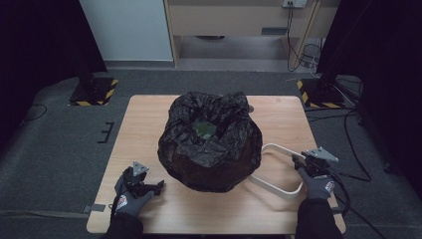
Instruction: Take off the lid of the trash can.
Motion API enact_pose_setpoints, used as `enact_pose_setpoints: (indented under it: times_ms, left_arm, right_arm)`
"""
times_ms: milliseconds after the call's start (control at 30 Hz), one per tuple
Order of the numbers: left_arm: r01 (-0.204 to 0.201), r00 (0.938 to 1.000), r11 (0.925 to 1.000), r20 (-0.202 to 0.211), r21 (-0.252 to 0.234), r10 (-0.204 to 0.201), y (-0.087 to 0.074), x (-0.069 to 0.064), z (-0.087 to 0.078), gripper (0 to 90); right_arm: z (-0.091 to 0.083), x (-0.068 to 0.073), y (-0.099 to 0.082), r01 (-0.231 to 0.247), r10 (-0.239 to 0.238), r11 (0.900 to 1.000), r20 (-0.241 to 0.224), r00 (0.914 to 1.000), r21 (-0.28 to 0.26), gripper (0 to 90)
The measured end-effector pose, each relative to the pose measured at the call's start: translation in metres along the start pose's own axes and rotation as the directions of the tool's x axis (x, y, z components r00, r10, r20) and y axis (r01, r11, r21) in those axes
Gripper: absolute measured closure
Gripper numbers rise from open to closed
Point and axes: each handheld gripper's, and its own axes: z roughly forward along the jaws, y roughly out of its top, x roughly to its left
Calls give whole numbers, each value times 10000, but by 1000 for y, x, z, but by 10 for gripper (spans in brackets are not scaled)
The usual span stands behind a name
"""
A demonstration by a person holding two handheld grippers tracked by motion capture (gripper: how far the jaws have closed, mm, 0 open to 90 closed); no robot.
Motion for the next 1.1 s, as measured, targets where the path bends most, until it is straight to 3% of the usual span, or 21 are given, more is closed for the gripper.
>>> enact_pose_setpoints:
  times_ms: [200,367,800,1100]
  left_arm:
    - [-71,10000,10000,50,-2,71,0,1,-1,3]
    - [-67,10000,10000,44,-13,67,0,2,-2,25]
    - [75,10000,10000,-61,-5,-75,1,6,-9,222]
    - [301,9995,9988,-88,-397,-304,3,8,-15,241]
  right_arm:
    - [5,-3,-8,-157,158,9985,-30,9999,518,584]
    - [6,-4,-11,-221,226,9982,-77,9997,565,578]
    - [9,-3,-15,-39,46,9939,-59,10000,1101,511]
    - [3,-2,-14,-99,122,9957,-241,9996,921,469]
